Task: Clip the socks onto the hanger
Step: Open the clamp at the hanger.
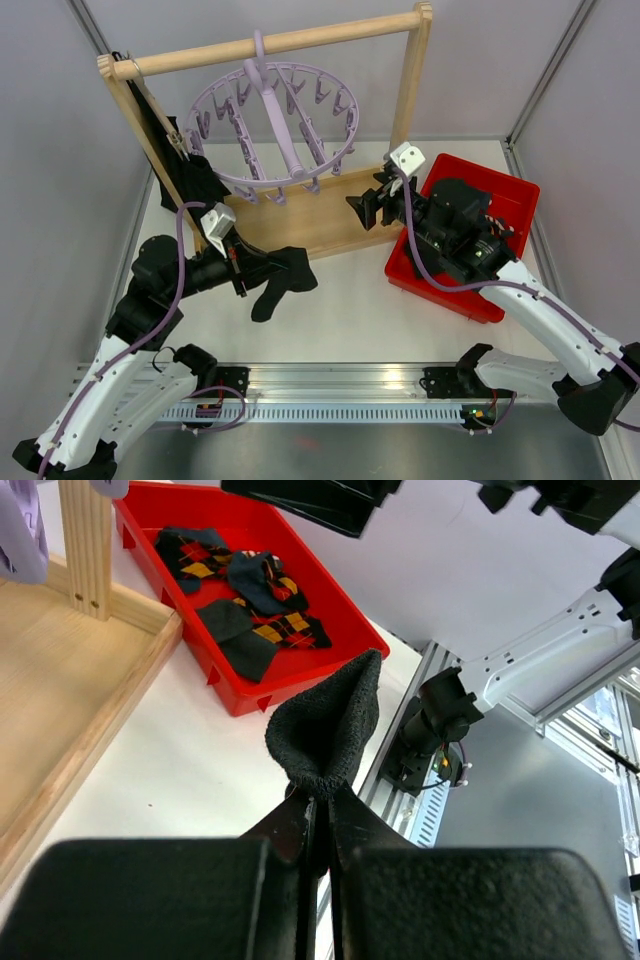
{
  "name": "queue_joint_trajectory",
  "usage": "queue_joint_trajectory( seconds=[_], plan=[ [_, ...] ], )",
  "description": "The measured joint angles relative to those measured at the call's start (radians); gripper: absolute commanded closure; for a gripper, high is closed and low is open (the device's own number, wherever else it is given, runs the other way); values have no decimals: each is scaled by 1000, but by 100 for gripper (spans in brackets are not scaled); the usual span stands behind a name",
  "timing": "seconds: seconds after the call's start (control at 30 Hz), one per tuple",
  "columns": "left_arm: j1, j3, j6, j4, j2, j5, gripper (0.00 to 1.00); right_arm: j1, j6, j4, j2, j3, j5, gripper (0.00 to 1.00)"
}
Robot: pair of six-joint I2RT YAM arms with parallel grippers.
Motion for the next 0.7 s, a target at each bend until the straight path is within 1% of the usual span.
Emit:
queue_joint_trajectory(
  seconds=[0.13, 0.23, 0.5, 0.7],
  plan=[
    [0, 0, 18, -18, 0, -3, 98, -122, 1, 92, 0, -80, -131, 20],
    [0, 2, 25, -23, 0, -3, 98, -166, 1, 129, 3, -91, -218, 20],
    [0, 2, 40, -29, 1, -2, 98, -209, 5, 239, 40, -82, -450, 21],
    [0, 3, 48, -43, 1, 1, 98, -213, -3, 243, 93, -56, -537, 22]
  ],
)
